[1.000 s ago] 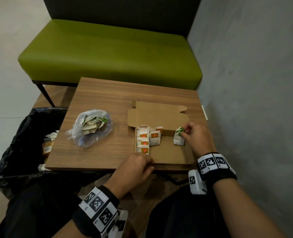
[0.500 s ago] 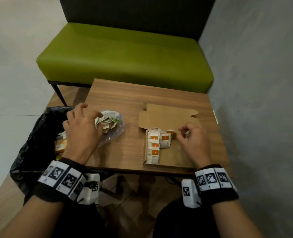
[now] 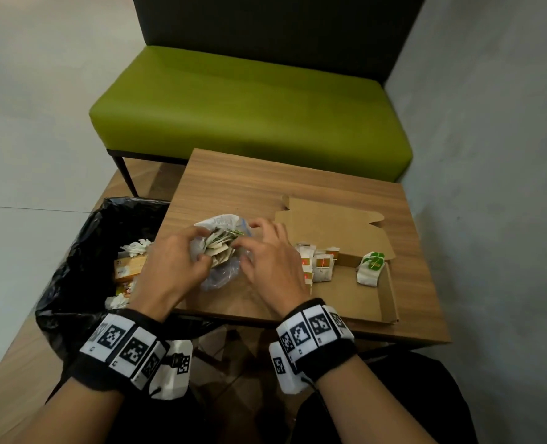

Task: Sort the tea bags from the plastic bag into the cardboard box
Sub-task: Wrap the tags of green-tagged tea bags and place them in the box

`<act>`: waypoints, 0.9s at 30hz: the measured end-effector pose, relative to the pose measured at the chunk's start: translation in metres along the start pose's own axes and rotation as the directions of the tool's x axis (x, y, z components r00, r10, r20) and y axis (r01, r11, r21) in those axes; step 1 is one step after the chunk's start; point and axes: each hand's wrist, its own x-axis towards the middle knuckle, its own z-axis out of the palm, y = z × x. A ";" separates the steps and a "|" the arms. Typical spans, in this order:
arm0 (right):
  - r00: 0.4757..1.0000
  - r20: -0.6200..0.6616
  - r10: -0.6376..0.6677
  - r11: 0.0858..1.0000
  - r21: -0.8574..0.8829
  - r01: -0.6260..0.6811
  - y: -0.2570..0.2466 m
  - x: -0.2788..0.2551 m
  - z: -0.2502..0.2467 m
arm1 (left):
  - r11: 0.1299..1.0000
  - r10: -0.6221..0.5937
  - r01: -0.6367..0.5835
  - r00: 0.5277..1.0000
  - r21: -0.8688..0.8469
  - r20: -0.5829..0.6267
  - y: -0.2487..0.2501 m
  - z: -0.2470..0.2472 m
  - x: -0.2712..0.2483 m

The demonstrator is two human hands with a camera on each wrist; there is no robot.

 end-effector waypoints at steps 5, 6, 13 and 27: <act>0.996 0.040 -0.079 0.992 -0.099 0.082 -0.008 0.016 0.008 | 1.000 0.004 -0.003 0.999 -0.026 0.035 0.003 -0.001 -0.011; 0.994 0.069 -0.083 0.988 -0.127 0.092 -0.008 0.017 0.008 | 0.999 0.011 -0.010 0.999 -0.040 0.044 0.003 0.000 -0.012; 0.998 0.020 -0.054 0.978 -0.202 0.057 -0.001 0.015 0.025 | 0.996 0.048 -0.042 0.996 -0.081 0.071 0.003 0.002 -0.021; 0.977 0.210 -0.039 0.924 -0.364 0.115 -0.007 0.021 0.018 | 0.989 0.132 -0.136 0.988 0.055 0.076 -0.003 0.003 -0.019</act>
